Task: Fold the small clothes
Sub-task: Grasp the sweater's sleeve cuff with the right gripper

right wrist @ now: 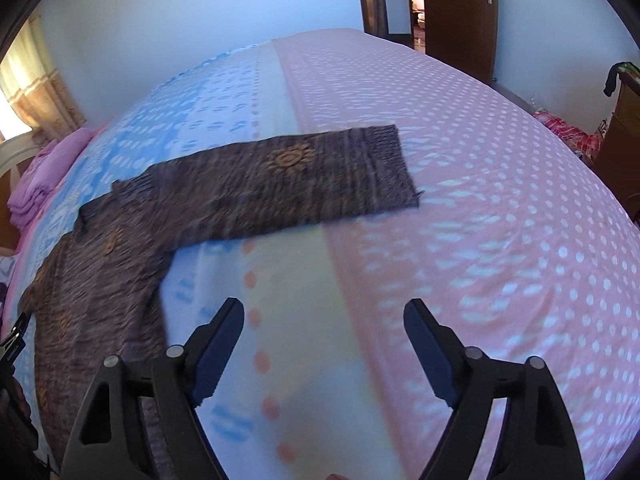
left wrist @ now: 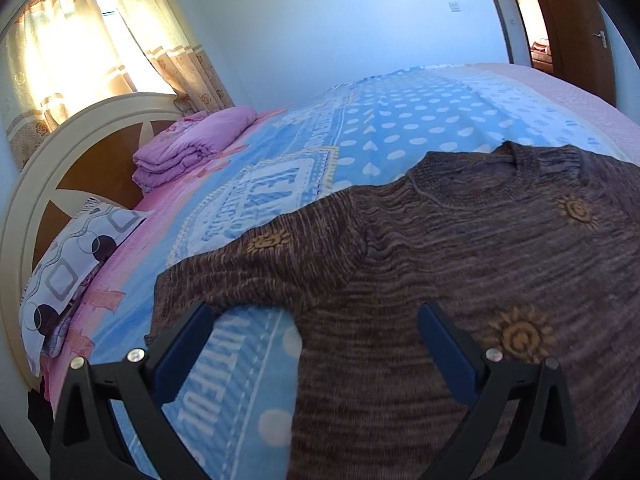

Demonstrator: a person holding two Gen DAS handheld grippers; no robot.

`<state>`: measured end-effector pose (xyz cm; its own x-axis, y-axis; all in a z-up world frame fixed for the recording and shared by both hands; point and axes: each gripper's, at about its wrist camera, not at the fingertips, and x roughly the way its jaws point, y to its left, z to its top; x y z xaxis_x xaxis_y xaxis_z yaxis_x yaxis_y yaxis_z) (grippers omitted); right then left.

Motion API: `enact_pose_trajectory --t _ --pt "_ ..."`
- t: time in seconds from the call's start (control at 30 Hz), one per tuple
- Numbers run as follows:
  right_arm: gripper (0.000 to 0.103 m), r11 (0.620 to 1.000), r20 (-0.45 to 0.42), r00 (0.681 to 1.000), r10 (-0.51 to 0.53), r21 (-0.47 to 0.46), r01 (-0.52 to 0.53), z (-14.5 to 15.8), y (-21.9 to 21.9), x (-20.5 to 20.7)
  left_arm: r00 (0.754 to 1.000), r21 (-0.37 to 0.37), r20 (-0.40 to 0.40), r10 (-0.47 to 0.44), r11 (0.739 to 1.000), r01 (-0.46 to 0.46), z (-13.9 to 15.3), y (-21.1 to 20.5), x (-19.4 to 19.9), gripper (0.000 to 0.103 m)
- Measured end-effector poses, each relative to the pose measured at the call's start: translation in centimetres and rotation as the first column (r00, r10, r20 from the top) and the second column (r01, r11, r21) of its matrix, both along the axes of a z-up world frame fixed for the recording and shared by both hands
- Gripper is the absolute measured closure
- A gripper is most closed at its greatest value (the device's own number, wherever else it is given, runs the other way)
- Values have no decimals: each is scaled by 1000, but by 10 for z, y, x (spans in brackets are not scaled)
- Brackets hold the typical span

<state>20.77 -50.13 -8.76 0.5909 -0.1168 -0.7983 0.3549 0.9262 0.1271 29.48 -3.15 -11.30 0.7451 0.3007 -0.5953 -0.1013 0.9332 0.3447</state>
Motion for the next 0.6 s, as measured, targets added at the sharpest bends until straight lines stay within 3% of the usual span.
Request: enact_pose_trajectory --t 0.2,0.6 --pt "35 997 32 997 -74 3 74 1 -50 40 999 -10 -28 34 999 -34 -14 2 26 0" --pt "44 992 -27 991 -128 4 128 -24 -98 114 994 -3 -44 100 995 -100 -22 15 60 0"
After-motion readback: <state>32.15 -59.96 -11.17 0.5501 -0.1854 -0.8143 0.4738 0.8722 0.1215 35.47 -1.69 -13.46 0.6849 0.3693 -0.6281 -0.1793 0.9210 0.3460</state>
